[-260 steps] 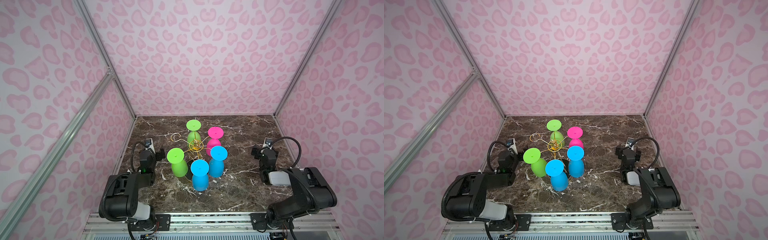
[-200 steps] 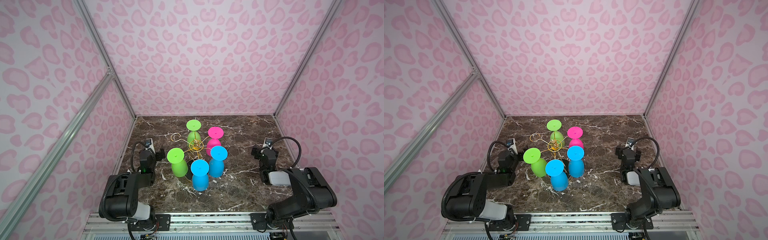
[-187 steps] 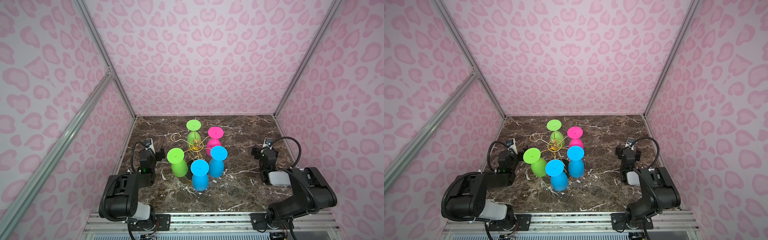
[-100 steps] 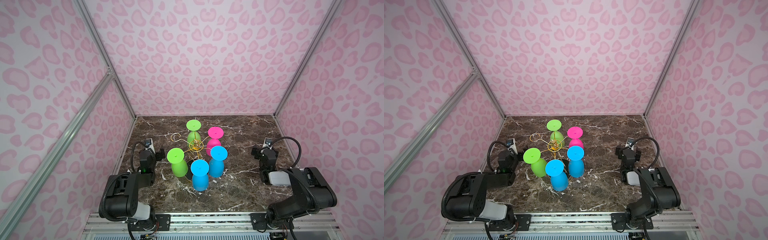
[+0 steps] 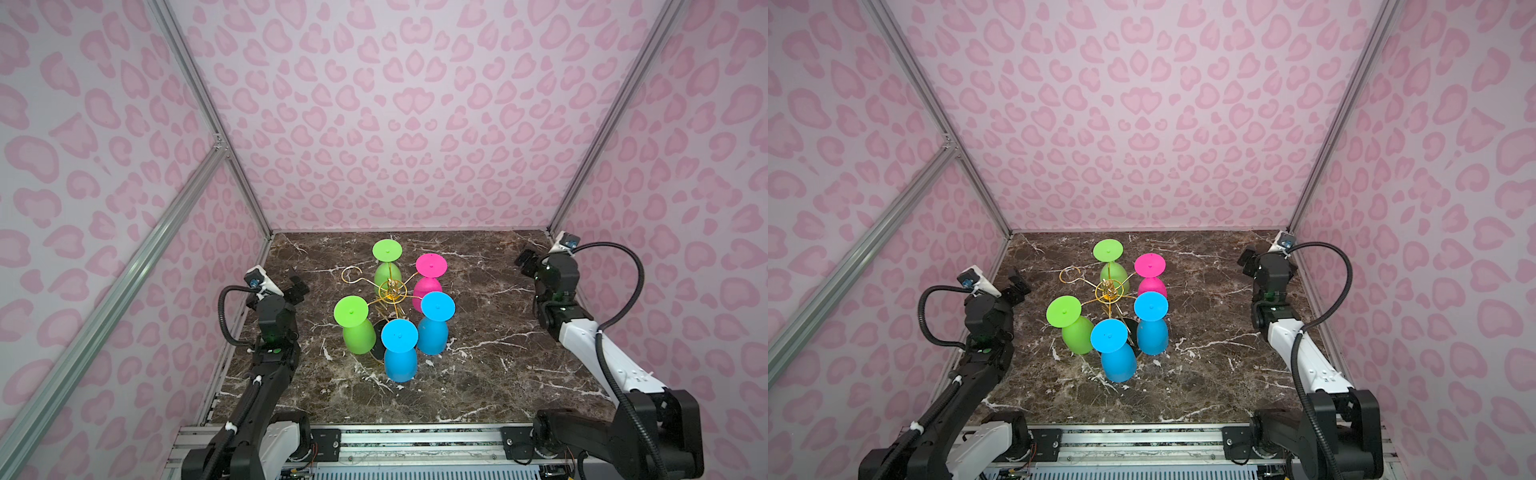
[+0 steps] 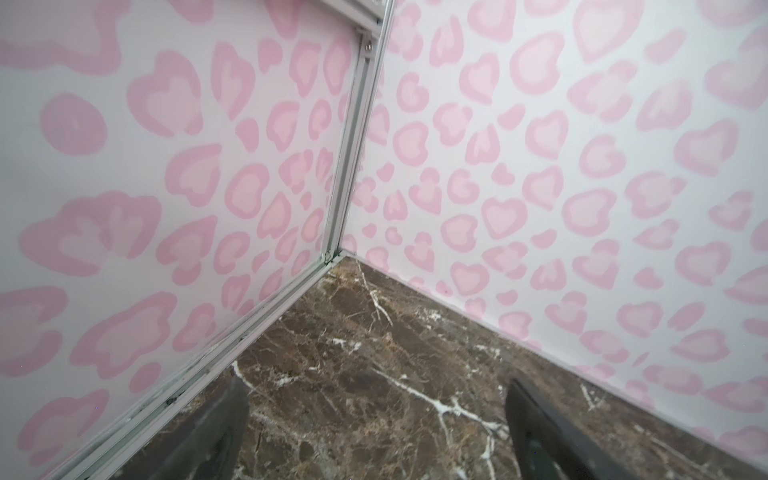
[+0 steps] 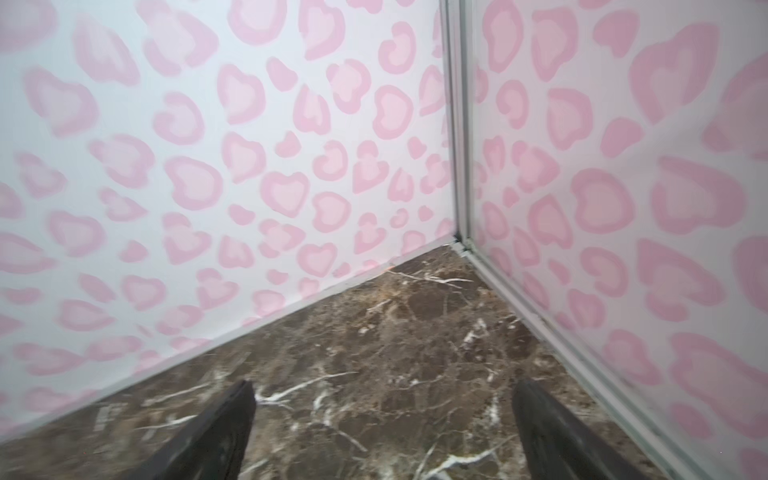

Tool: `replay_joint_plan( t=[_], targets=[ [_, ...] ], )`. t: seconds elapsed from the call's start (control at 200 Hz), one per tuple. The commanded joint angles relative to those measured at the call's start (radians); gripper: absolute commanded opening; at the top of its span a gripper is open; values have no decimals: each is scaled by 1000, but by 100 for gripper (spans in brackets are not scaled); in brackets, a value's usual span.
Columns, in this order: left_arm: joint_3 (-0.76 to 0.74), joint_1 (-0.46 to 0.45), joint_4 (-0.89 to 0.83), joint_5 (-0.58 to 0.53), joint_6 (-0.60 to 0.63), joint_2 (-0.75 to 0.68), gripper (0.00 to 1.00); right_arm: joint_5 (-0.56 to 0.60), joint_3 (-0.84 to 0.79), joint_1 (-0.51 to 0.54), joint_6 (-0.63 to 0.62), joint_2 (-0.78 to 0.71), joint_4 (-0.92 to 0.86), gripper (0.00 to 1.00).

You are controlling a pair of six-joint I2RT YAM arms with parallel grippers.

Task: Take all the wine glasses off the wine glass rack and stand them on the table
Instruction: 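Reach the right gripper toward the farthest cyan glass while raising the left arm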

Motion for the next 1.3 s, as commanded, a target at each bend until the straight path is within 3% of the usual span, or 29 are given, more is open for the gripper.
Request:
replay_joint_plan(
  t=[0.0,0.08,0.285,0.58,0.87,1.295],
  targets=[
    [40,3,-204,13,-117,-86,98,-501,-50,-83,268,-80,-151,95],
    [19,5,-212,56,-167,-169,98,-632,-129,-107,369,-178,-32,87],
    [18,7,-212,125,-189,-298,98,-810,-99,-74,433,-329,-112,71],
    [93,9,-208,71,-183,-339,97,-1046,7,114,519,-235,-208,65],
    [126,12,-226,128,-170,-353,97,-1148,20,245,540,-193,-303,48],
    [119,10,-251,131,-147,-375,97,-1148,-33,320,695,-228,-195,40]
  ],
)
